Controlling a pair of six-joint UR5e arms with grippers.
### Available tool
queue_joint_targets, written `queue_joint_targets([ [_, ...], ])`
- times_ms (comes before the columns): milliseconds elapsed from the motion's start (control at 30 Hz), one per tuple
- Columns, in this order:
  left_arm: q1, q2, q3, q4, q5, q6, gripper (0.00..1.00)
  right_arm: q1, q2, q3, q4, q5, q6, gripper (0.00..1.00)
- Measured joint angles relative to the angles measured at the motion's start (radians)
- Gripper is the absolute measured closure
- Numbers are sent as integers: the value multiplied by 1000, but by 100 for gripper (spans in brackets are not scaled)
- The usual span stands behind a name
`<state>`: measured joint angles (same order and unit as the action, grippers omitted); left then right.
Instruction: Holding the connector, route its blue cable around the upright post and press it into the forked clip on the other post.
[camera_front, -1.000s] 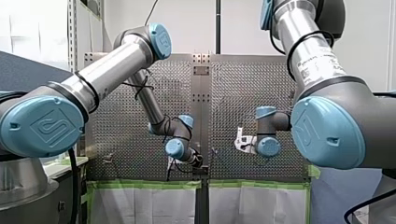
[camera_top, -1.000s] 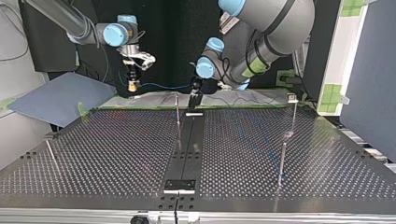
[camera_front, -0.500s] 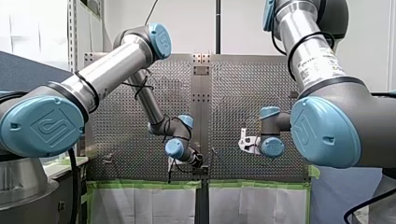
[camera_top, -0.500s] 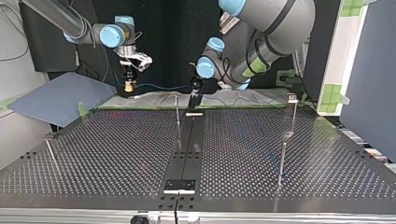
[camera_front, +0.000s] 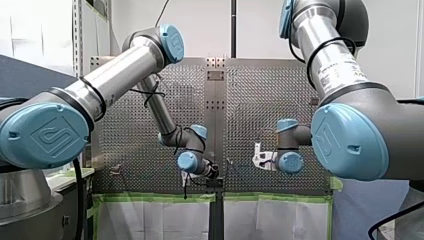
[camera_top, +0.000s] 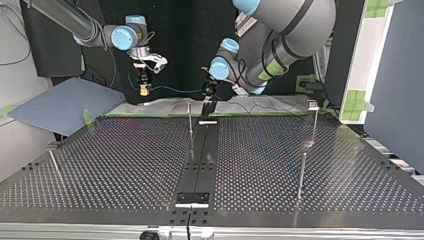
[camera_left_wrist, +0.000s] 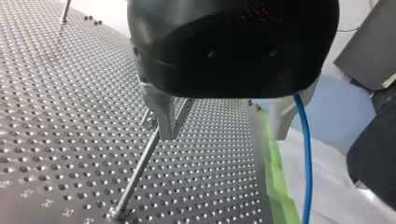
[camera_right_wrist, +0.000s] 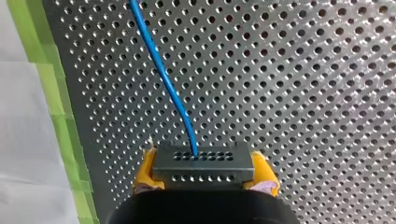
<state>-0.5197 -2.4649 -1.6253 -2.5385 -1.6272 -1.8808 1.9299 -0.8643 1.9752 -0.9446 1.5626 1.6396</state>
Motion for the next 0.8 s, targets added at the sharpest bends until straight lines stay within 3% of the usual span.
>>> queue_joint_targets([
  [267,-12,3,0,9,-60,-2,0,2,7,-5,-1,-12,-5,82],
  [433,-28,5,0,20,-102,0,0,6,34,-22,11,-27,-16,82],
  [800,-62,7,0,37,-201,0,0,1,48,-53,24,-52,-5,82],
])
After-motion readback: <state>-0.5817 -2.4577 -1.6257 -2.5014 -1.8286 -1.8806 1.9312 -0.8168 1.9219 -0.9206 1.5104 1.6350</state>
